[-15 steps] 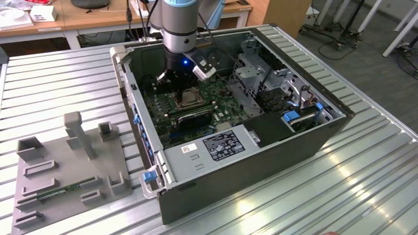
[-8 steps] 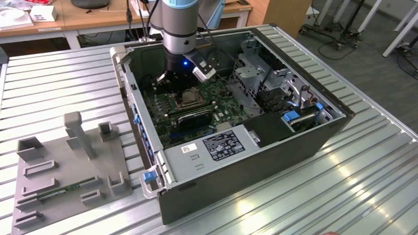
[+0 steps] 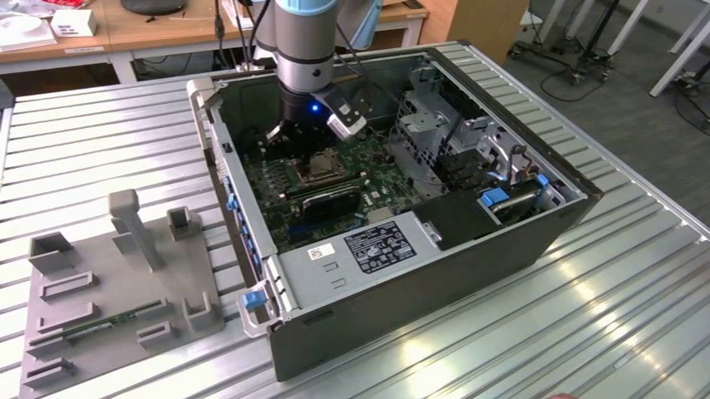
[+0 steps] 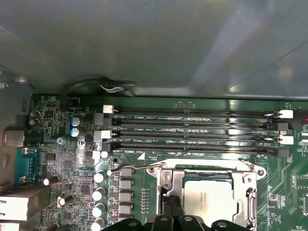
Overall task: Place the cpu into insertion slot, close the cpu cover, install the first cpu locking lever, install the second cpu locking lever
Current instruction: 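Close the cpu cover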
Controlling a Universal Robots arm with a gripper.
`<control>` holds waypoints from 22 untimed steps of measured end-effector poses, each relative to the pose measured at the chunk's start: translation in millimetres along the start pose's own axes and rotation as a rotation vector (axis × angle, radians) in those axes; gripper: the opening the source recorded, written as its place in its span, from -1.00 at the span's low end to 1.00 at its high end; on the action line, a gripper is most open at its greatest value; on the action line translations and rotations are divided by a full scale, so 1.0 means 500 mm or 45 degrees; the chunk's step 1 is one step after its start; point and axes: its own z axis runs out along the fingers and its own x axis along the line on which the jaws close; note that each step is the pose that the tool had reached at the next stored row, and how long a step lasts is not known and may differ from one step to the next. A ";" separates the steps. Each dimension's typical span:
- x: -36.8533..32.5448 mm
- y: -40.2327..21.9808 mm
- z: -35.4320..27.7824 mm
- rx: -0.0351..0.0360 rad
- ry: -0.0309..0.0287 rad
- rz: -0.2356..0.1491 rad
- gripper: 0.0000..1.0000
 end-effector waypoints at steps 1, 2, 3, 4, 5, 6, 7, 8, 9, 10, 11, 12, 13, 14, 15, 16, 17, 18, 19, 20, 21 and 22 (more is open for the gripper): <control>0.000 0.000 0.001 0.0003 0.0002 0.000 -0.79; 0.000 0.000 0.002 0.0002 0.0001 0.000 -0.79; 0.000 0.000 0.003 -0.0001 -0.0002 0.000 -0.79; 0.000 0.000 0.003 -0.0004 -0.0004 0.000 -0.79; 0.000 0.000 0.003 -0.0008 -0.0006 0.000 -0.79; 0.000 0.000 0.003 -0.0009 -0.0007 0.000 -0.79; 0.000 0.000 0.003 -0.0009 -0.0007 0.000 -0.79; 0.000 0.000 0.003 -0.0009 -0.0007 0.000 -0.79; 0.000 0.000 0.003 -0.0009 -0.0007 0.000 -0.79; 0.000 0.000 0.003 -0.0009 -0.0007 0.000 -0.79; 0.000 0.000 0.003 -0.0010 -0.0007 0.000 -0.79; 0.000 0.000 0.003 -0.0010 -0.0007 0.000 -0.79; 0.000 0.000 0.003 -0.0010 -0.0007 0.000 -0.79; 0.000 0.000 0.004 -0.0009 -0.0006 0.000 -0.79; 0.000 0.000 0.004 -0.0008 -0.0006 0.000 -0.79; 0.000 0.000 0.004 -0.0007 -0.0005 0.000 -0.79; 0.000 0.000 0.004 -0.0006 -0.0005 0.000 -0.79; 0.000 0.000 0.004 -0.0007 -0.0005 0.000 -0.79; 0.000 0.000 0.004 -0.0008 -0.0006 0.000 -0.79; 0.000 0.000 0.004 -0.0009 -0.0007 0.000 -0.79; 0.000 0.000 0.004 -0.0010 -0.0007 0.000 -0.79; 0.000 0.000 0.004 -0.0009 -0.0007 0.000 -0.79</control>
